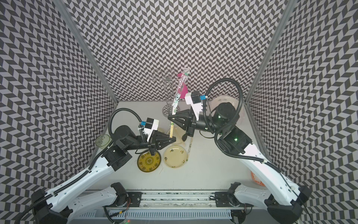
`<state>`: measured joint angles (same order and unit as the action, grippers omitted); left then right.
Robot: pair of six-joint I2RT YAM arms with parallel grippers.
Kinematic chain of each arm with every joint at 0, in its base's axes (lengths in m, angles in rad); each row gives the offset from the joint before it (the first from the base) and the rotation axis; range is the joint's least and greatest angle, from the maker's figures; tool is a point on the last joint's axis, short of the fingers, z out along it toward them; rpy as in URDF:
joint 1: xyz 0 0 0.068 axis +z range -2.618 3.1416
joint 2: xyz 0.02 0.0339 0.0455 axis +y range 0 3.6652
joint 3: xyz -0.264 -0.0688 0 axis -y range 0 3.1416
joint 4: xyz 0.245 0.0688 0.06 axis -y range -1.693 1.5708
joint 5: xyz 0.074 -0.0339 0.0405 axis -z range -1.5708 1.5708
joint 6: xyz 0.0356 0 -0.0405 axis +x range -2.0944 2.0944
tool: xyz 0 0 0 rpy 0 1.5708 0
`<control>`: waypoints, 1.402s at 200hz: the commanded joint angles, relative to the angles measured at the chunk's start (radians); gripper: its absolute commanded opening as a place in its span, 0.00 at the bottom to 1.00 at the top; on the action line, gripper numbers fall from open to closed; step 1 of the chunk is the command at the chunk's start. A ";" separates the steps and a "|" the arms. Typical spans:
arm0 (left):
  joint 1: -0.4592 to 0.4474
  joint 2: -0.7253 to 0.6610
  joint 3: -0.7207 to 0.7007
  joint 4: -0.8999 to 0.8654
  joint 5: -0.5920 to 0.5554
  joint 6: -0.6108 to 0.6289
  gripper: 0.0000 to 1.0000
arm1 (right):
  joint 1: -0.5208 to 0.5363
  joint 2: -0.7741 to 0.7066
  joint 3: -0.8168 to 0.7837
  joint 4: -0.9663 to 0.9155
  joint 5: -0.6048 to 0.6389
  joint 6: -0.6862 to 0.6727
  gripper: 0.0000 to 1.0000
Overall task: Remove the packaging of disposable chopsticks
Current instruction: Remove the packet bag from the disposable chopsticks.
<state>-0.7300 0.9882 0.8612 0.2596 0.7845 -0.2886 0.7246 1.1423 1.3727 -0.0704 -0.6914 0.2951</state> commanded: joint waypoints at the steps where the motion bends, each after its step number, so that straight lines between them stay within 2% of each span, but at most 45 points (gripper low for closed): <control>1: 0.013 0.001 0.036 0.032 0.006 0.015 0.00 | 0.002 0.016 0.033 -0.016 0.011 -0.031 0.07; 5: 0.014 0.002 0.035 0.033 0.006 0.015 0.00 | 0.001 0.015 0.038 -0.019 0.025 -0.035 0.19; 11: 0.016 0.001 0.033 0.035 0.009 0.016 0.00 | -0.001 0.008 0.041 -0.018 0.055 -0.039 0.44; 22: 0.018 0.001 0.027 0.035 0.028 0.022 0.00 | -0.013 -0.012 0.044 -0.004 0.114 -0.039 0.75; 31: 0.019 0.001 0.021 0.032 0.039 0.025 0.00 | -0.029 -0.030 0.042 0.024 0.141 -0.035 0.88; 46: 0.018 0.004 0.010 0.019 0.053 0.030 0.00 | -0.072 -0.035 0.064 0.057 0.113 -0.017 0.91; 68: 0.019 0.003 -0.006 0.021 0.089 0.029 0.00 | -0.124 0.023 0.144 0.043 0.013 0.017 0.88; 87: 0.019 -0.002 -0.019 0.023 0.090 0.024 0.00 | -0.139 0.048 0.174 0.066 -0.038 0.040 0.79; 99: 0.019 -0.005 -0.026 0.024 0.085 0.023 0.00 | -0.141 0.051 0.172 0.089 -0.046 0.052 0.75; 128: 0.020 -0.010 -0.047 0.029 0.084 0.011 0.00 | -0.145 0.065 0.184 0.113 -0.056 0.073 0.59; 140: 0.020 -0.015 -0.057 0.030 0.080 0.008 0.00 | -0.147 0.070 0.189 0.114 -0.063 0.078 0.46; 163: 0.020 -0.033 -0.078 0.032 0.068 0.005 0.00 | -0.159 0.066 0.189 0.104 -0.031 0.081 0.00; 194: 0.021 -0.061 -0.112 0.014 0.005 0.005 0.00 | -0.236 0.032 0.201 0.011 0.171 0.032 0.00; 218: 0.021 -0.061 -0.143 0.016 -0.017 -0.008 0.00 | -0.339 0.021 0.222 -0.086 0.426 -0.068 0.00; 239: 0.021 -0.066 -0.167 0.053 -0.007 -0.036 0.00 | -0.392 0.054 0.221 -0.160 0.733 -0.215 0.00; 254: 0.021 -0.074 -0.174 0.076 0.002 -0.050 0.00 | -0.432 0.094 0.178 -0.160 0.900 -0.296 0.00; 266: 0.021 -0.074 -0.173 0.089 0.007 -0.055 0.00 | -0.484 0.130 0.136 -0.143 0.961 -0.325 0.00; 280: 0.021 -0.071 -0.172 0.097 0.015 -0.059 0.00 | -0.549 0.176 0.096 -0.114 0.975 -0.322 0.00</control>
<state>-0.7128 0.9340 0.6853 0.2874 0.7868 -0.3248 0.2600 1.2304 1.5425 -0.1791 0.0601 0.0704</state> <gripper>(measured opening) 0.075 0.047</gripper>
